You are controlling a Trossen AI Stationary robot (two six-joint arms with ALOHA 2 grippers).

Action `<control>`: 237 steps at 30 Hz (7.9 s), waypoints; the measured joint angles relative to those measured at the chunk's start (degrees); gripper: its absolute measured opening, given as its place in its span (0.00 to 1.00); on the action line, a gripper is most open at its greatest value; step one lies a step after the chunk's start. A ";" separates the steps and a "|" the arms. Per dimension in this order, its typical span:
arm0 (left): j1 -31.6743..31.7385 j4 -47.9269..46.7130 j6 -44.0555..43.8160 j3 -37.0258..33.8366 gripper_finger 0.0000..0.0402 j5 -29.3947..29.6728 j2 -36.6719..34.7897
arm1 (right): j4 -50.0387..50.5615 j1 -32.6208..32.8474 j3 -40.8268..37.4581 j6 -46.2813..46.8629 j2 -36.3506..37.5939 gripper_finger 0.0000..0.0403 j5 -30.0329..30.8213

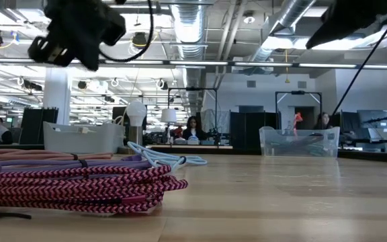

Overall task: Pick & Place USB Port
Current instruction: Put the pink charger cable into the gray bin, then put the green charger cable into the gray bin

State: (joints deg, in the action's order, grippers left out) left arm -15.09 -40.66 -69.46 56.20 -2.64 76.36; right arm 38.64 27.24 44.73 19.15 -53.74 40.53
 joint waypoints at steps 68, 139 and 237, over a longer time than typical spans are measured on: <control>2.18 12.25 7.00 -0.44 0.16 -1.11 25.30 | 7.67 0.00 -0.02 2.90 0.01 0.00 1.51; 47.99 34.59 83.51 -31.14 0.03 45.88 -19.96 | 6.95 0.00 -0.04 3.40 0.00 0.00 1.61; 34.20 74.15 76.09 -26.25 0.08 0.24 -7.47 | -7.61 -9.73 -0.04 -4.73 0.02 0.00 2.76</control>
State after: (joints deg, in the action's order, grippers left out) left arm 19.11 33.49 6.63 29.95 -2.41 68.89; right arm 31.02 17.51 44.69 14.41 -53.71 43.30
